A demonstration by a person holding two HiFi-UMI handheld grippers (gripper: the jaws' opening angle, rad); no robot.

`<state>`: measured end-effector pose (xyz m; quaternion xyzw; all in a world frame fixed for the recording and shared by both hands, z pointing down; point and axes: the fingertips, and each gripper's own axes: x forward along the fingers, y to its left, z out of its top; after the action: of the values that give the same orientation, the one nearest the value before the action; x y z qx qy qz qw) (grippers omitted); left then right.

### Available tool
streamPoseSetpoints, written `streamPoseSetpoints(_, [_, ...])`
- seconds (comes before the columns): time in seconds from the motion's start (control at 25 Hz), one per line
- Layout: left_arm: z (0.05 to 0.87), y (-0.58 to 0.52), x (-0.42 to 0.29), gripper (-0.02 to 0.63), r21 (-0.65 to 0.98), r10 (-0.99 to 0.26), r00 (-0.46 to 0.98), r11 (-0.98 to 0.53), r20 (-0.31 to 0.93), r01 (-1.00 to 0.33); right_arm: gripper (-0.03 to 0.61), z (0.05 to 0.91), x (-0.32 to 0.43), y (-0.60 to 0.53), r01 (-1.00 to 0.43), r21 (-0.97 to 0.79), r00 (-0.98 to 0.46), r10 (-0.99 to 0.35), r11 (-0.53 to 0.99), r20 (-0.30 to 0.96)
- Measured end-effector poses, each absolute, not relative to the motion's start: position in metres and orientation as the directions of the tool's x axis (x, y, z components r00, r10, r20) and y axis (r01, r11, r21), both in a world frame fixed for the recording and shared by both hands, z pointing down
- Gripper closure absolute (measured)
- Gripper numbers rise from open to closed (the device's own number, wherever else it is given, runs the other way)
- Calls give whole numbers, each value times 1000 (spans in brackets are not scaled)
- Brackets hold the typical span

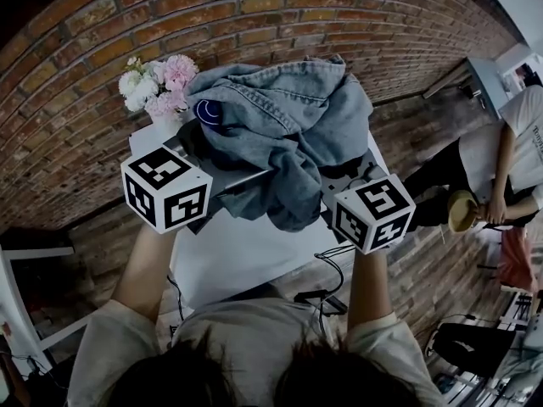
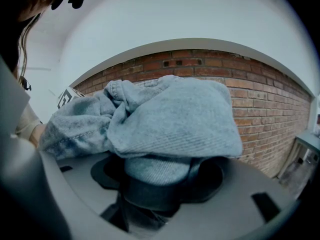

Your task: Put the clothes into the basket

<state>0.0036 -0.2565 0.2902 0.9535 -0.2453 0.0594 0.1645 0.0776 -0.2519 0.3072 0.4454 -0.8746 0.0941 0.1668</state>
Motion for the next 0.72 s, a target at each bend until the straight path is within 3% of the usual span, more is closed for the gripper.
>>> streamPoseSetpoints(0.72, [350, -329, 14, 103, 275, -501, 834, -789, 231, -550, 304, 370, 90, -325, -817, -48, -541, -736, 574, 407])
